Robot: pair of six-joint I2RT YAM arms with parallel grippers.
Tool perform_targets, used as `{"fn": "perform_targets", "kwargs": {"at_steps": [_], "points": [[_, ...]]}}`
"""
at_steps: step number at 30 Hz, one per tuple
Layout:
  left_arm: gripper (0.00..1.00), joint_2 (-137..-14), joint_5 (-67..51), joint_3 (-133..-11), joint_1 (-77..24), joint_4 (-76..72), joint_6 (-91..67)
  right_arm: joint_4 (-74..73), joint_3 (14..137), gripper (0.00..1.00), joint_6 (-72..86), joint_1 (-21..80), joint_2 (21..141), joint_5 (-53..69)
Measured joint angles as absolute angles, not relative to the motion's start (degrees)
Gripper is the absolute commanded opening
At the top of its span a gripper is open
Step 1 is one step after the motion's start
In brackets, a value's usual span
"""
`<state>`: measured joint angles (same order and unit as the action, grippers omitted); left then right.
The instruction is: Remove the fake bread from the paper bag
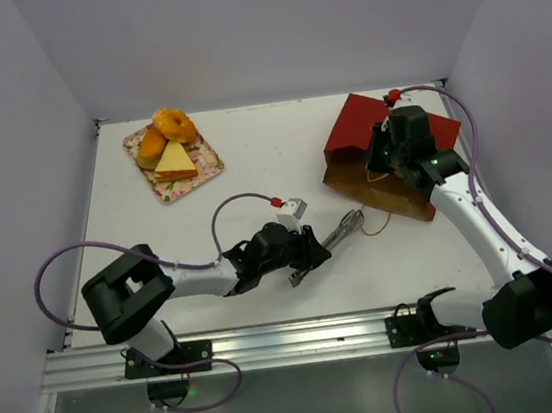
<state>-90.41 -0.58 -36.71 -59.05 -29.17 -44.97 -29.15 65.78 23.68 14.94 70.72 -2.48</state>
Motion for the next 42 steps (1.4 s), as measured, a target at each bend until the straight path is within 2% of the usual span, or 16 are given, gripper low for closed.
{"fn": "perform_targets", "kwargs": {"at_steps": [16, 42], "points": [[0.41, -103.90, -5.67, -55.81, -59.00, -33.15, -48.64, -29.89, 65.80, 0.00, 23.33, 14.94, 70.19, -3.75], [0.46, -119.57, -1.41, -75.57, -57.60, -18.81, -44.84, -29.95, 68.23, 0.00, 24.88, 14.94, 72.55, -2.26]]}}
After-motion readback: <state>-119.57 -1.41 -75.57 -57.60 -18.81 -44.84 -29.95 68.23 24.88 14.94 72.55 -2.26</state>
